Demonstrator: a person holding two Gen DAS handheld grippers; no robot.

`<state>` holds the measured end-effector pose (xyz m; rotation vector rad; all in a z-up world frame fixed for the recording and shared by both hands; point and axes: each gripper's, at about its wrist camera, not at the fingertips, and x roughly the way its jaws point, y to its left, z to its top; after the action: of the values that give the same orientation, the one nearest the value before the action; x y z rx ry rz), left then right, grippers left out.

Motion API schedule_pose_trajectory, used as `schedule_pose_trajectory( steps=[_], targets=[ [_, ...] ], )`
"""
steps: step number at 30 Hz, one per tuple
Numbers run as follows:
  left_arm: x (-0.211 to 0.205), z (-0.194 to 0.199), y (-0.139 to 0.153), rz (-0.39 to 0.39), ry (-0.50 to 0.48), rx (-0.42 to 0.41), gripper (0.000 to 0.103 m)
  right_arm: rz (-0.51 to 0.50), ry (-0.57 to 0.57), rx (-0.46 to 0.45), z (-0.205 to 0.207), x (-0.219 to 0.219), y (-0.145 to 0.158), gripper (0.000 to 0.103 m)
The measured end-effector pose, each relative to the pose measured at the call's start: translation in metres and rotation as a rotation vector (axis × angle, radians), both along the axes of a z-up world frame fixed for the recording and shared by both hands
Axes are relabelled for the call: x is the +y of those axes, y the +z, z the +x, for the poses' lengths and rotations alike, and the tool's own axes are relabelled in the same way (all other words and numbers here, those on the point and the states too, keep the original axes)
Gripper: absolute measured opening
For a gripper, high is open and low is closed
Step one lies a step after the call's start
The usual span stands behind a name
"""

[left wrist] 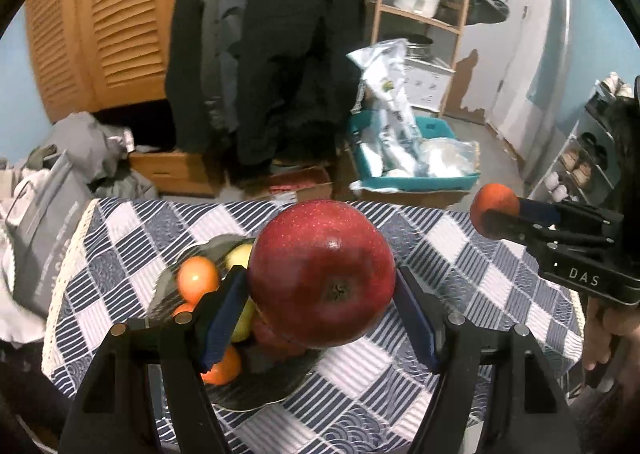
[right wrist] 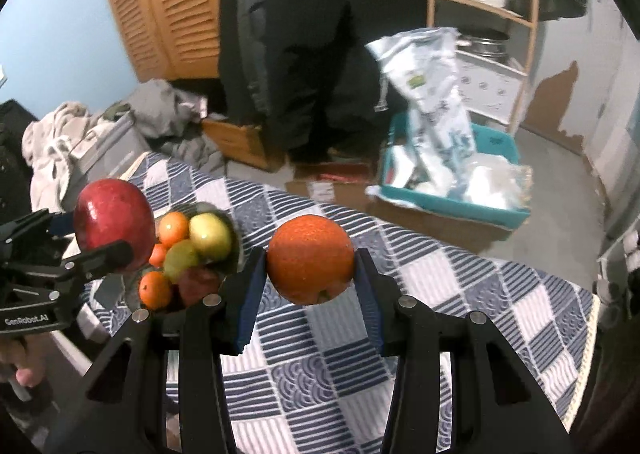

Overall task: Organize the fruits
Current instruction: 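Lift and carry the red apple and tangerine in both tools over the glass bowl, then lower both fruits into the glass bowl and open both tools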

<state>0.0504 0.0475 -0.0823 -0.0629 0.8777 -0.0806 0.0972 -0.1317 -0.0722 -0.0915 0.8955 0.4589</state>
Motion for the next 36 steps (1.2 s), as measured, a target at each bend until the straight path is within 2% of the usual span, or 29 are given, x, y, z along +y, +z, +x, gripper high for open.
schedule_pose_trajectory(
  steps=[9,20,36],
  targets=[
    [0.048,-0.002,-0.032,-0.022,0.083,0.067,0.075,-0.015,0.084,0.07,0.008,0.054,-0.032,0.043],
    [0.086,0.002,-0.065,-0.016,0.159,0.13,0.075,-0.006,0.141,0.162,0.023,0.098,-0.071,0.043],
    [0.106,0.016,-0.109,-0.028,0.224,0.234,0.075,-0.017,0.183,0.263,0.042,0.143,-0.117,0.043]
  ],
)
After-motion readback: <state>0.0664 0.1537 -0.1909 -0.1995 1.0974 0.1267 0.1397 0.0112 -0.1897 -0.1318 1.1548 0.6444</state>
